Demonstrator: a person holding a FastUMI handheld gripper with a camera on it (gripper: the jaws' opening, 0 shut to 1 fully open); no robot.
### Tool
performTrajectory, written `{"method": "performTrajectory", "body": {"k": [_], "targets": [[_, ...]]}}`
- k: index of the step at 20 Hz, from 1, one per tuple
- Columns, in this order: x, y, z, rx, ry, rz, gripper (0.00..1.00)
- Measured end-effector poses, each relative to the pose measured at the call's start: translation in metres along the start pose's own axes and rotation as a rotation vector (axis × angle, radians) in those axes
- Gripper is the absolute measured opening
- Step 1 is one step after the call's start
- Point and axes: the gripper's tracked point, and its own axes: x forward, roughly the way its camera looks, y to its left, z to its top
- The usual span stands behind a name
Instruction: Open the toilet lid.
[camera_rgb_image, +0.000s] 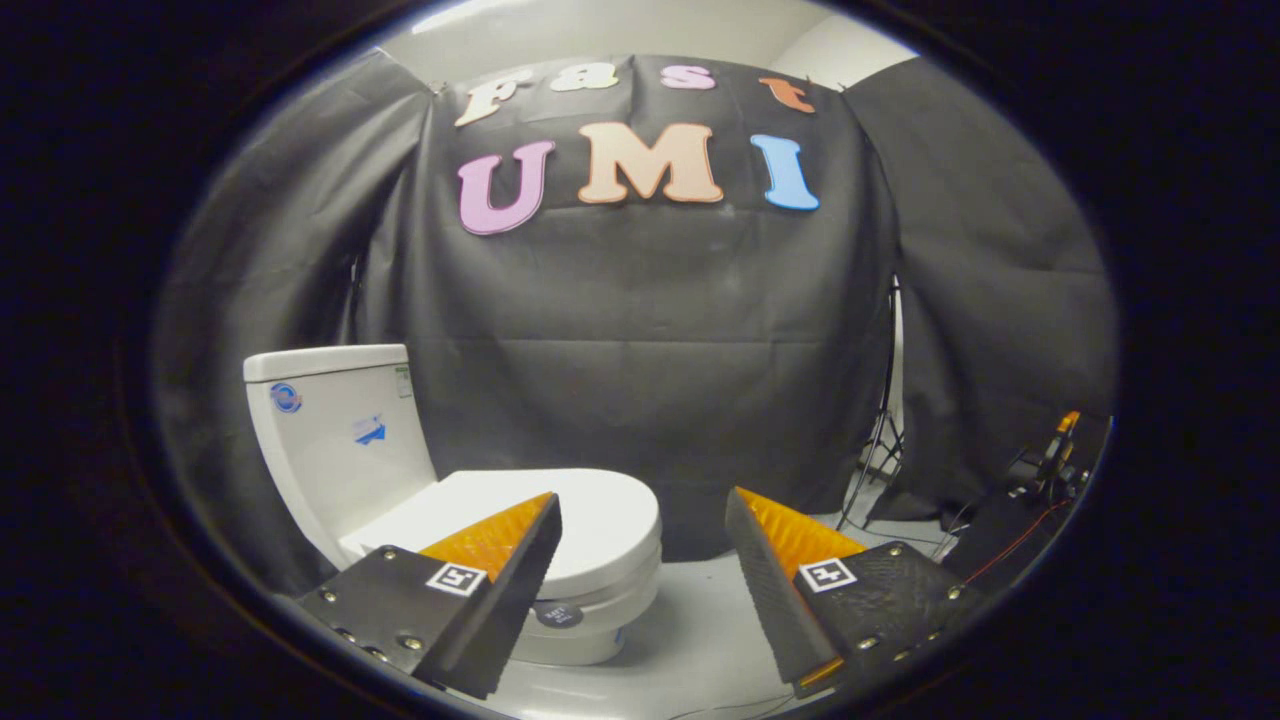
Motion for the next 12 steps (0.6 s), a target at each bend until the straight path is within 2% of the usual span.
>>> {"method": "performTrajectory", "body": {"k": [6,8,10,12], "targets": [[0.02,-0.012,-0.029,0.04,0.096,0.012,0.98],[0.026,-0.027,-0.037,0.057,0.126,-0.018,0.98],[0.034,-0.039,-0.045,0.15,0.152,-0.046,0.98],[0.039,-0.041,-0.07,0.288,0.246,-0.069,0.99]]}}
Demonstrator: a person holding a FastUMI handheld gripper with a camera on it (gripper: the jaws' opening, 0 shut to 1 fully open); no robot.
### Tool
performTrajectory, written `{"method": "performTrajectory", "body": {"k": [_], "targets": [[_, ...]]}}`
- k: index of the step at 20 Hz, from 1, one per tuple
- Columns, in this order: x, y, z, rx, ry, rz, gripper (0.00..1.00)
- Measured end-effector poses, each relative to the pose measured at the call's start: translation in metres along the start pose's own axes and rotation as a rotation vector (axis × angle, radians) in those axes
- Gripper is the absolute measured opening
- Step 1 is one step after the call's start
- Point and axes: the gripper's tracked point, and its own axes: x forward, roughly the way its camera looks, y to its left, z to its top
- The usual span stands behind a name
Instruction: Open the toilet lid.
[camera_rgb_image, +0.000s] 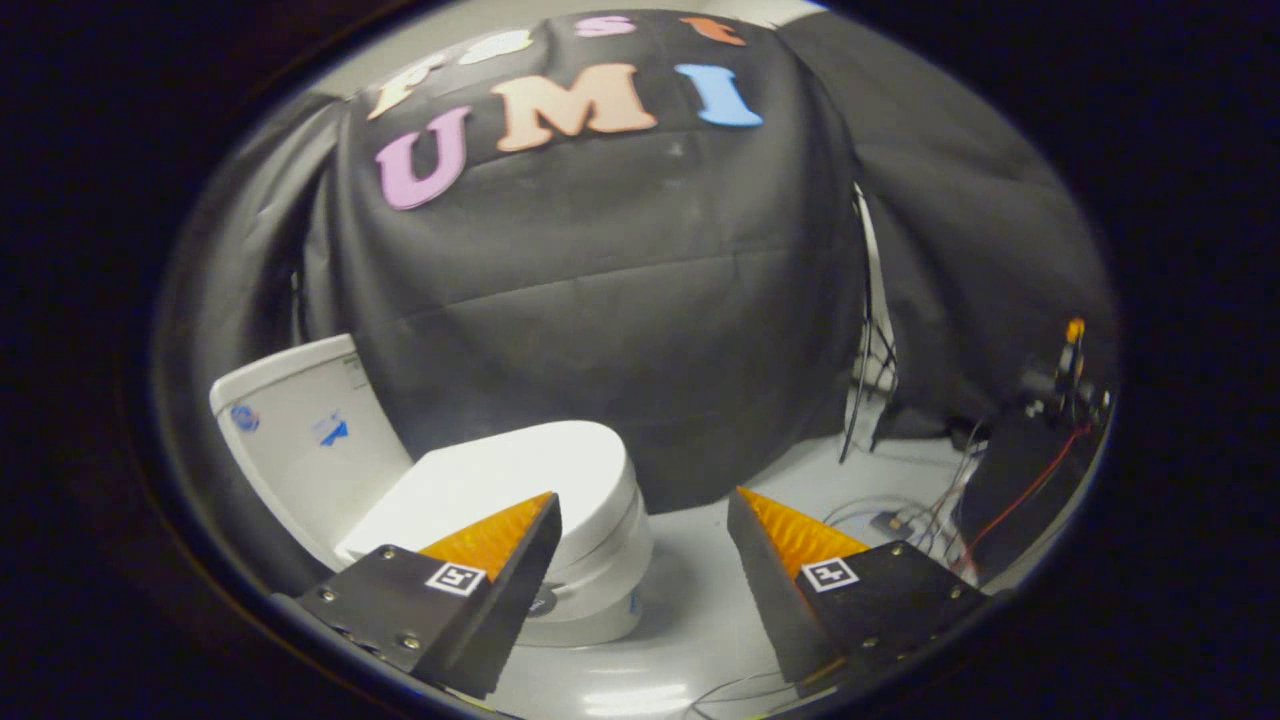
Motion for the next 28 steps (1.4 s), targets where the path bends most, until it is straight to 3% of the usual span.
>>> {"method": "performTrajectory", "body": {"k": [4,12,16,20,22,28], "targets": [[0.016,0.005,-0.044,0.198,0.139,0.01,0.99],[0.032,0.041,-0.117,0.383,0.345,0.05,0.99],[0.028,0.045,-0.13,0.478,0.399,0.072,0.98],[0.029,0.064,-0.139,0.656,0.439,0.13,0.97],[0.033,0.074,-0.142,0.718,0.45,0.143,0.84],[0.037,0.097,-0.143,0.837,0.494,0.205,0.84]]}}
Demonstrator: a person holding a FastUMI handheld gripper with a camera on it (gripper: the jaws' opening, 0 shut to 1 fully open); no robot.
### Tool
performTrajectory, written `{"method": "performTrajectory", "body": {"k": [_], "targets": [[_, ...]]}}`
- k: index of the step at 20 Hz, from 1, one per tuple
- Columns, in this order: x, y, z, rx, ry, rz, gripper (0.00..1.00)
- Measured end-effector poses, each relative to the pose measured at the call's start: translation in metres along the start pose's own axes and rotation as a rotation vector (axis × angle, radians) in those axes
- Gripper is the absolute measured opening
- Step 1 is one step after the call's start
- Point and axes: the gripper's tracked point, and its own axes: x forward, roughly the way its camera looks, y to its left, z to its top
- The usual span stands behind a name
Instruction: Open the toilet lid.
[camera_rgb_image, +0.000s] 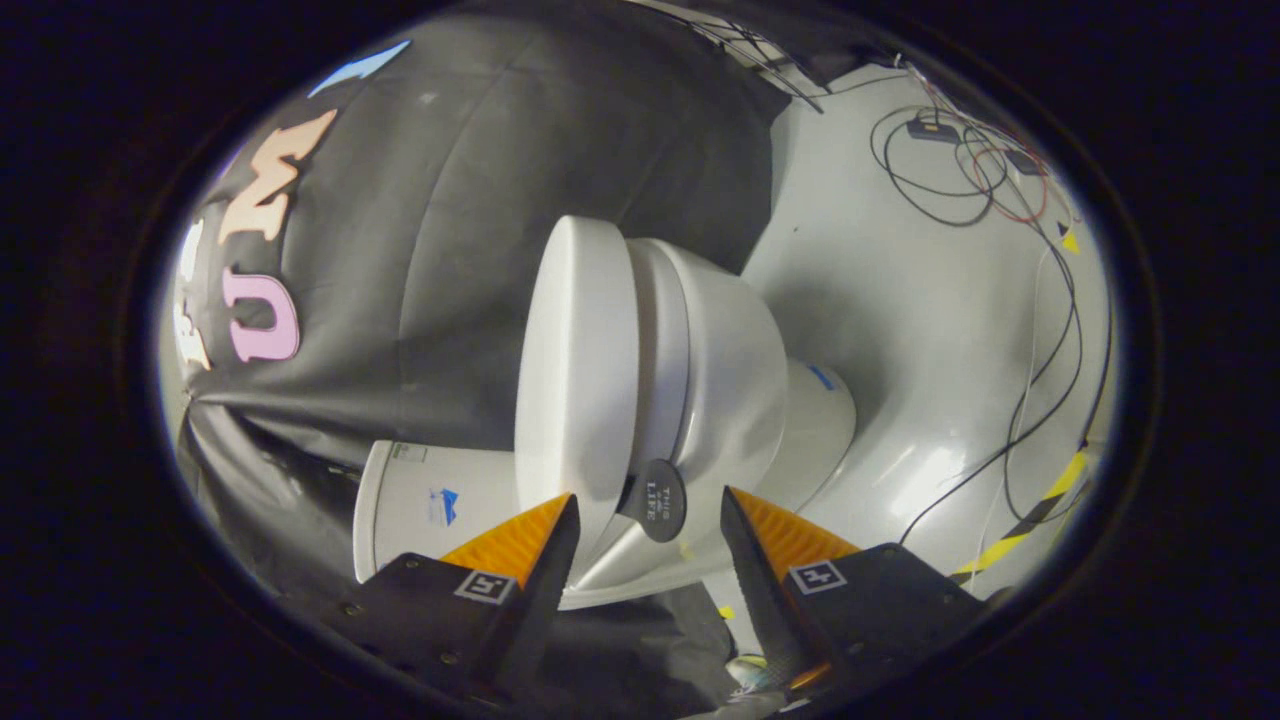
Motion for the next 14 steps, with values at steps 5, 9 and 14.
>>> {"method": "performTrajectory", "body": {"k": [5,9,14], "targets": [[0.004,-0.005,0.003,0.01,-0.025,-0.031,0.84],[0.006,-0.025,0.01,-0.038,-0.043,-0.12,0.39],[0.005,-0.013,0.013,-0.017,-0.047,-0.068,0.06]]}}
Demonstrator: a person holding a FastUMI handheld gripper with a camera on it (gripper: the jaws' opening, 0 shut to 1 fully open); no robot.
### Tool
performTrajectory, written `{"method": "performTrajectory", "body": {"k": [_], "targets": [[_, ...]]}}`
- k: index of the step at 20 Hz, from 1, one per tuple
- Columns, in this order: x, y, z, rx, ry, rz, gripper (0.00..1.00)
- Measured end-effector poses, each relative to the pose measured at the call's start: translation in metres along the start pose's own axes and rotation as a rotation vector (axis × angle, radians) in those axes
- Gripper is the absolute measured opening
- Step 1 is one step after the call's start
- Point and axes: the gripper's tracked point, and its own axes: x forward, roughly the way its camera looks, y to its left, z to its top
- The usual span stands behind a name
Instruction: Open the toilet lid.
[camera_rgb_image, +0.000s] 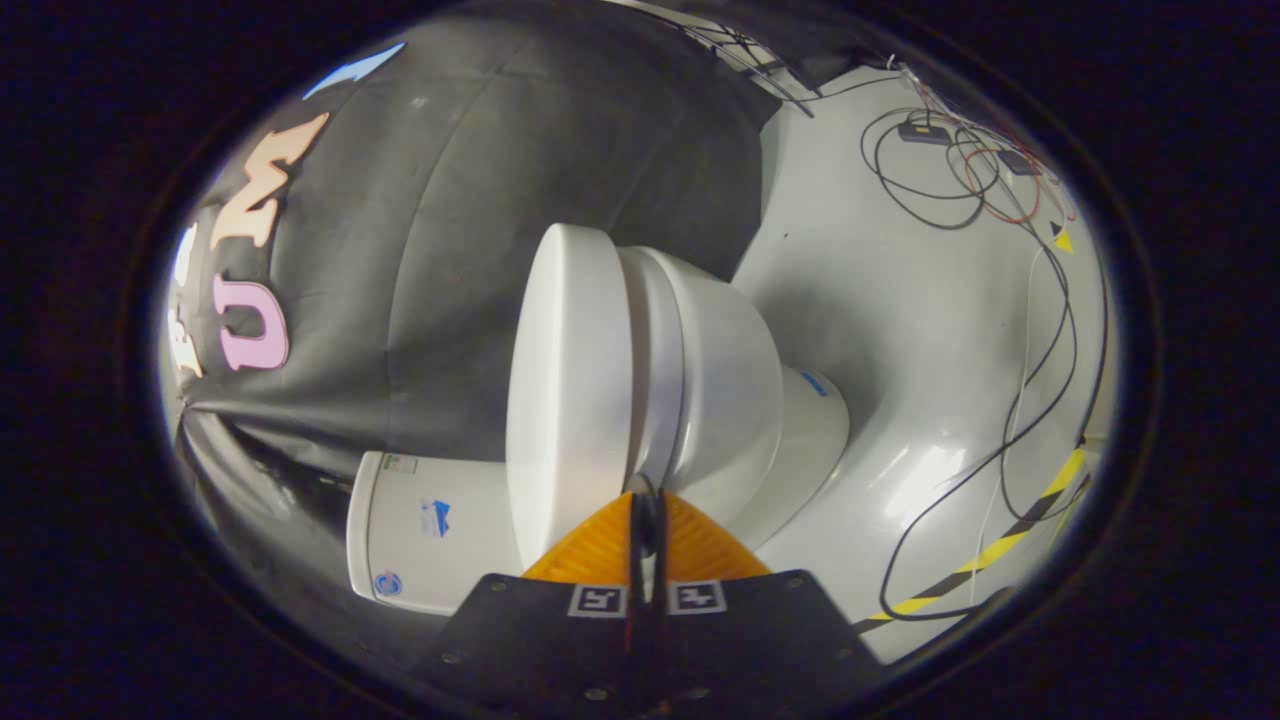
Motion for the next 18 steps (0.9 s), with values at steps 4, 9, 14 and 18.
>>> {"method": "performTrajectory", "body": {"k": [4,9,14,18], "targets": [[-0.007,0.007,-0.003,-0.014,0.001,-0.001,0.01],[-0.011,0.01,-0.001,-0.105,-0.025,-0.012,0.01],[-0.018,0.024,0.0,-0.171,-0.035,-0.002,0.01],[-0.022,0.031,0.002,-0.242,-0.057,-0.011,0.01]]}}
